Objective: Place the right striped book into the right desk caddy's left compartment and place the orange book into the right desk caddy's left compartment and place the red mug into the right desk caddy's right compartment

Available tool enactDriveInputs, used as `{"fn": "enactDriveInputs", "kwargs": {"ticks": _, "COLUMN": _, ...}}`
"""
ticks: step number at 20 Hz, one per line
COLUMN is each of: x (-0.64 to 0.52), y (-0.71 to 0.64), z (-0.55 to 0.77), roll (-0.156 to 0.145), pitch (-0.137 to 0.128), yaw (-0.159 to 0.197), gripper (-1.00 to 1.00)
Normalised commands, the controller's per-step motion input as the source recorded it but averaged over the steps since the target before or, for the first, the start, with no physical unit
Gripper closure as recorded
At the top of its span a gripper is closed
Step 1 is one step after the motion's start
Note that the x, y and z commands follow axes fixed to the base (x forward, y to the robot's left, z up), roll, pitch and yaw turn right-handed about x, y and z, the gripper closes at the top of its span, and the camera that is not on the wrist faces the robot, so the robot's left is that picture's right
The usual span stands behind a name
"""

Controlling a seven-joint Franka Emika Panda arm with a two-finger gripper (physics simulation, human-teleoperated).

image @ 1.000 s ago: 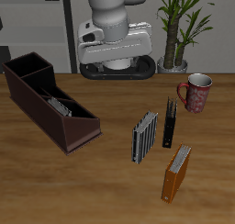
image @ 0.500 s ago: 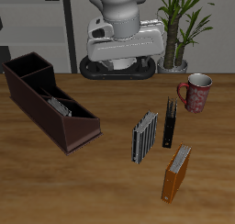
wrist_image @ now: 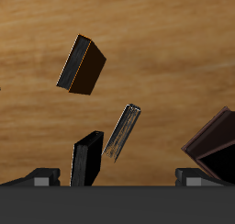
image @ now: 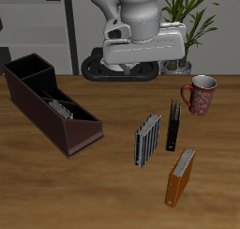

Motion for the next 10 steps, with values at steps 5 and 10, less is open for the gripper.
{"fn": "enactDriveInputs", "kwargs": {"ticks": 5, "x": 0.25, "y": 0.40, "z": 0.04, "roll": 0.064, "pitch": -0.019, "yaw": -0.043, "gripper": -1.00}}
{"fn": "enactDriveInputs", "kwargs": {"ticks": 10, "x": 0.32, "y": 0.31, "z": 0.02, "roll": 0.020, "pitch": -0.029, "yaw": -0.050, "gripper": -1.00}}
